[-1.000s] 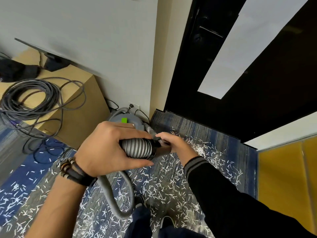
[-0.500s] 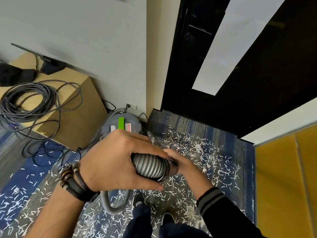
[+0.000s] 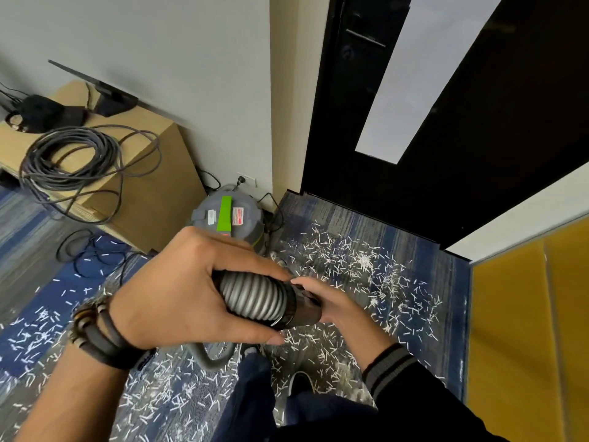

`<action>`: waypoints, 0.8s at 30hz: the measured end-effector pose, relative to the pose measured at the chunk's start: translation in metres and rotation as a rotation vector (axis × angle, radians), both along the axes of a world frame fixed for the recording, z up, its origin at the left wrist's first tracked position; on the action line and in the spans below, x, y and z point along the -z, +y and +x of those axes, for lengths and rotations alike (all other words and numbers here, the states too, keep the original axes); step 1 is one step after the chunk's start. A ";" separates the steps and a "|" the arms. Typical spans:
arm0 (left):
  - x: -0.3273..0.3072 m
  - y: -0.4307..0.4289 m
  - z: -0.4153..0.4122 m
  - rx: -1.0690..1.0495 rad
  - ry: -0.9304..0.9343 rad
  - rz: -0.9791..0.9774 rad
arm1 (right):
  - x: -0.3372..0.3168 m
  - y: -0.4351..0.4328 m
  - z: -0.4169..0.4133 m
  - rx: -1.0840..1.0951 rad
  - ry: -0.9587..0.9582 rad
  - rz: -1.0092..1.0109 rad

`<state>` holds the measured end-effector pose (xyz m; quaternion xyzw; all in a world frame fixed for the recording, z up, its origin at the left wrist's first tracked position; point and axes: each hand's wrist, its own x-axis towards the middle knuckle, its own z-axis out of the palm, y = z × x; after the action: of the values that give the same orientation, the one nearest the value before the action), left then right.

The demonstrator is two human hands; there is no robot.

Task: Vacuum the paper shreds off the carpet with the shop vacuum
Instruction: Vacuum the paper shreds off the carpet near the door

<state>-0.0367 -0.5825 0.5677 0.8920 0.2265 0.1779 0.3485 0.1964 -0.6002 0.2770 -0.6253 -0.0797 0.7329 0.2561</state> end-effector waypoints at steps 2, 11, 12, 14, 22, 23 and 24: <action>-0.002 -0.016 0.003 -0.016 -0.026 0.031 | -0.011 -0.010 0.007 -0.026 0.030 0.006; 0.022 -0.049 0.030 -0.044 0.080 0.123 | -0.018 -0.025 0.039 0.001 -0.064 0.037; 0.027 -0.049 0.031 -0.054 0.080 0.103 | -0.017 -0.026 0.038 -0.019 -0.061 0.038; 0.029 -0.047 0.029 -0.074 0.073 0.061 | -0.011 -0.031 0.031 -0.032 -0.036 0.033; 0.007 -0.034 0.043 -0.032 0.022 0.092 | -0.008 -0.030 0.033 0.145 0.115 0.066; 0.004 -0.029 0.046 -0.033 0.016 0.109 | -0.009 -0.024 0.036 0.149 0.119 0.069; 0.002 -0.024 0.048 -0.027 0.018 0.126 | -0.010 -0.017 0.038 0.153 0.107 0.071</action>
<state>0.0116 -0.6064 0.5661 0.9105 0.2302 0.1883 0.2872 0.2346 -0.6171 0.2866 -0.5798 -0.0439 0.7405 0.3370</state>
